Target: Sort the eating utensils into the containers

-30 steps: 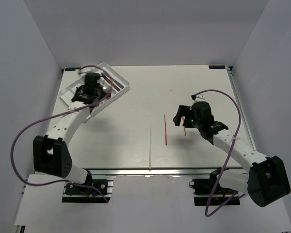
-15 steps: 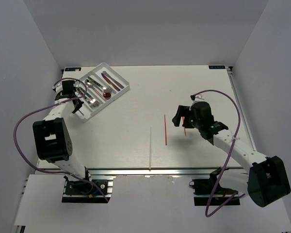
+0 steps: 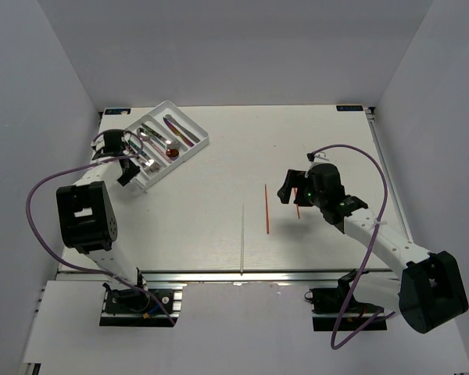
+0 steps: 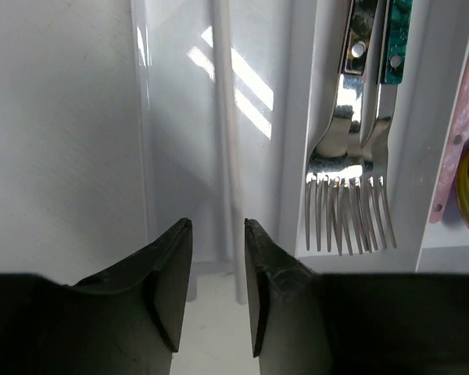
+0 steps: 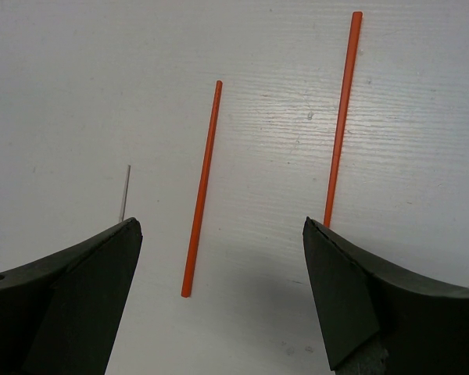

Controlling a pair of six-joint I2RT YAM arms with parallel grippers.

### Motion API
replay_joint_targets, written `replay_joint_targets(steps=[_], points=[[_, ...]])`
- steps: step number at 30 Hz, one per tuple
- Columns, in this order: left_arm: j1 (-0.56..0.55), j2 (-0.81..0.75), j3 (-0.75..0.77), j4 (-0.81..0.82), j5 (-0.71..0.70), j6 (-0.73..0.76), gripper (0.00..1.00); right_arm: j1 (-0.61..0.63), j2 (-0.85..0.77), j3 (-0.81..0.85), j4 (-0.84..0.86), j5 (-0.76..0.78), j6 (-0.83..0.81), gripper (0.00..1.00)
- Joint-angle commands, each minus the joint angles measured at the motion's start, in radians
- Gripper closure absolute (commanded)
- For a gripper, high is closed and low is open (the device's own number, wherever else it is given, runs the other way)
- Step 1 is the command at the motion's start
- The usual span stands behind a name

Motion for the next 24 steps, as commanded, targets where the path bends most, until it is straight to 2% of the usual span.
replay_joint_targets(steps=[1,5,7,8,9,10,12,13,17,19,24], points=[[0.004,-0.054,0.024,0.02,0.03,0.0,0.54,-0.001,-0.012,0.026,0.035,-0.01,-0.009,0.12],[-0.008,-0.134,0.015,0.015,0.008,0.007,0.33,-0.001,-0.01,0.024,0.037,-0.013,-0.009,0.12],[-0.04,-0.169,0.025,0.007,-0.007,0.023,0.28,-0.003,-0.01,0.024,0.037,-0.013,-0.008,0.12],[-0.063,-0.214,0.026,0.014,-0.015,0.03,0.03,-0.003,-0.012,0.024,0.035,-0.012,-0.008,0.12],[-0.1,-0.234,0.027,0.027,-0.048,0.04,0.02,-0.003,-0.013,0.024,0.035,-0.006,-0.008,0.12],[-0.216,-0.252,0.029,0.026,-0.086,0.064,0.02,-0.003,-0.022,0.023,0.037,-0.003,-0.003,0.12],[-0.333,-0.28,0.047,-0.002,-0.185,0.07,0.02,-0.001,-0.035,0.014,0.043,0.017,0.0,0.12],[-0.434,-0.285,0.047,-0.006,-0.203,0.067,0.02,-0.001,-0.05,0.009,0.044,0.025,0.003,0.12],[-0.663,-0.318,-0.029,-0.011,-0.303,0.03,0.02,-0.003,-0.087,-0.009,0.053,0.068,0.014,0.12],[-0.744,-0.335,-0.056,-0.023,-0.308,0.011,0.02,-0.001,-0.108,-0.018,0.061,0.079,0.017,0.12],[-0.864,-0.322,-0.122,-0.009,-0.162,-0.019,0.03,-0.003,-0.139,-0.032,0.063,0.131,0.037,0.12]])
